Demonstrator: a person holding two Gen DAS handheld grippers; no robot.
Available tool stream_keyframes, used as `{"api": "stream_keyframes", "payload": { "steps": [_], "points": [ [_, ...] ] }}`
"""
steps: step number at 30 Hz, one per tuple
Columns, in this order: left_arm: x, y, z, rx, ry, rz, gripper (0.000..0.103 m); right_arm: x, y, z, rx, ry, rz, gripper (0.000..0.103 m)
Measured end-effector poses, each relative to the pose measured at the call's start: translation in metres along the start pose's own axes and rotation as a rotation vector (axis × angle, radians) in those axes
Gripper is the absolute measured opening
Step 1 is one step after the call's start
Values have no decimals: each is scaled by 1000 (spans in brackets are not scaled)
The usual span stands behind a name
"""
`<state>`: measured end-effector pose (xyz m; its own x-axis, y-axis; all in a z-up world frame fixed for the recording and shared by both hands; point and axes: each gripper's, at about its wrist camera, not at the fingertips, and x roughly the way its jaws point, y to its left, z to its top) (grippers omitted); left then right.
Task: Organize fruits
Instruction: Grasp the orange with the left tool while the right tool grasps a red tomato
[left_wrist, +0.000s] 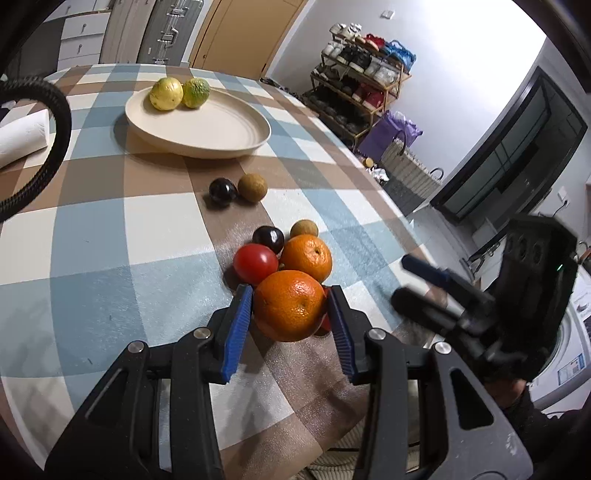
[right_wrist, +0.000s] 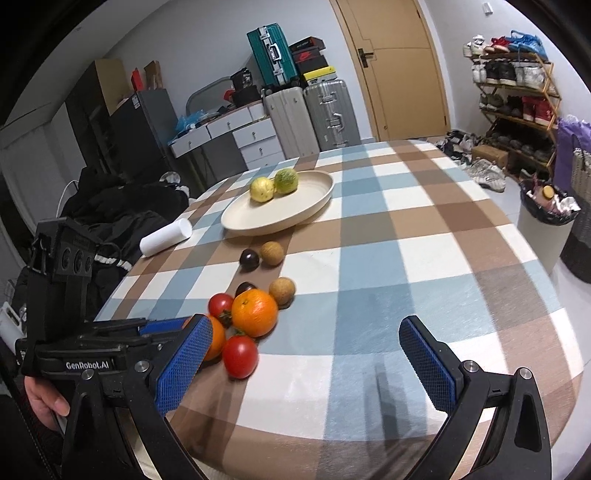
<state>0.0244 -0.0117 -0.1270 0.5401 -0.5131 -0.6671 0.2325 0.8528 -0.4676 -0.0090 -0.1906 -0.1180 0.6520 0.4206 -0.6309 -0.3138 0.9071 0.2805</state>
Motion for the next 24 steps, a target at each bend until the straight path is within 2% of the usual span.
{"api": "stream_keyframes", "payload": {
  "steps": [14, 21, 24],
  "points": [
    [-47, 11, 3, -28, -87, 23, 39, 35, 39, -14, -81, 112, 81, 103],
    [-57, 13, 1, -37, -99, 37, 39, 48, 49, -15, -109, 128, 51, 102],
    [-56, 13, 2, -36, -97, 50, 39, 51, 51, -18, -127, 133, 54, 97]
  ]
}}
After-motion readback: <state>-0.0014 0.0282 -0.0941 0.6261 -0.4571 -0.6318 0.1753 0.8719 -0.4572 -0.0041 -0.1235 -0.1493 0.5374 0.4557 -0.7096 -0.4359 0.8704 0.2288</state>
